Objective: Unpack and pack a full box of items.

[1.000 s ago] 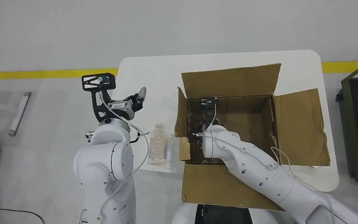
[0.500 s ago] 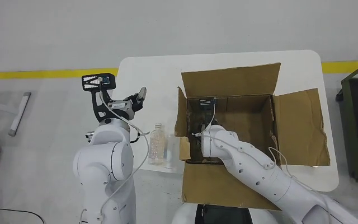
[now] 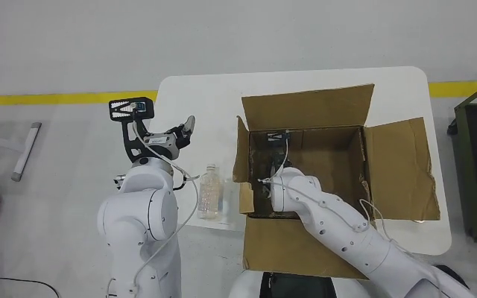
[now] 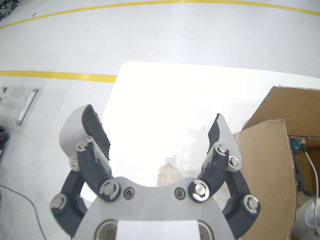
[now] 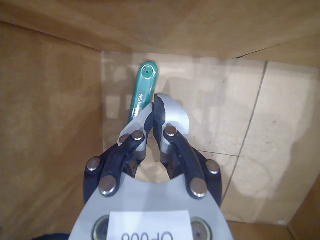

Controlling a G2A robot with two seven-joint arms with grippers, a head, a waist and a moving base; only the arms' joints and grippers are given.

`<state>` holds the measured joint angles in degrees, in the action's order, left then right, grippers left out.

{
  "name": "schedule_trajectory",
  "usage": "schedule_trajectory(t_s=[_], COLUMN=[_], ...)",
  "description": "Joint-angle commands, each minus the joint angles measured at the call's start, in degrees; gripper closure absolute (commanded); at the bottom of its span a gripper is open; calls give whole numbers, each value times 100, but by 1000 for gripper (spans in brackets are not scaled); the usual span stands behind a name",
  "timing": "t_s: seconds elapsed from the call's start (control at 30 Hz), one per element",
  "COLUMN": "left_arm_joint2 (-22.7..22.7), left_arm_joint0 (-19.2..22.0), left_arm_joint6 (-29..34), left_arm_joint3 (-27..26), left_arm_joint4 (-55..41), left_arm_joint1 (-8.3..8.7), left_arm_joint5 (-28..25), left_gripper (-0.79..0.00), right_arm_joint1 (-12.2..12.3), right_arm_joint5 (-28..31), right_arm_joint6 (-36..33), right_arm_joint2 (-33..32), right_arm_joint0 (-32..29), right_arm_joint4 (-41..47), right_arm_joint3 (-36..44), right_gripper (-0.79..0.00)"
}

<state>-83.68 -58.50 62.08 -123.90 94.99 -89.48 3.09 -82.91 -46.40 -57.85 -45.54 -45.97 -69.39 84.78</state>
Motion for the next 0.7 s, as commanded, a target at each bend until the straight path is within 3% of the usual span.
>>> schedule_trajectory(t_s=[0.0, 0.17, 0.2, 0.23, 0.27, 0.67], left_arm_joint2=[0, 0, 0, 0, 0, 0], left_arm_joint0=[0, 0, 0, 0, 0, 0], left_arm_joint6=[0, 0, 0, 0, 0, 0], left_arm_joint3=[0, 0, 0, 0, 0, 0], left_arm_joint4=[0, 0, 0, 0, 0, 0], left_arm_joint1=[0, 0, 0, 0, 0, 0], left_arm_joint5=[0, 0, 0, 0, 0, 0], left_gripper=[-785, -785, -785, -785, -785, -785], right_arm_joint1=[26, 55, 52, 45, 32, -240], right_arm_joint5=[132, 540, 618, 671, 717, 656], right_arm_joint6=[-136, -544, -622, -675, -721, -660], right_arm_joint2=[-128, -458, -507, -558, -596, -572], right_arm_joint0=[-97, -385, -438, -491, -539, -439], right_arm_joint4=[-210, -573, -640, -688, -692, -672], right_arm_joint3=[132, 666, 764, 846, 917, 560], right_gripper=[0, 0, -249, -643, -785, -785])
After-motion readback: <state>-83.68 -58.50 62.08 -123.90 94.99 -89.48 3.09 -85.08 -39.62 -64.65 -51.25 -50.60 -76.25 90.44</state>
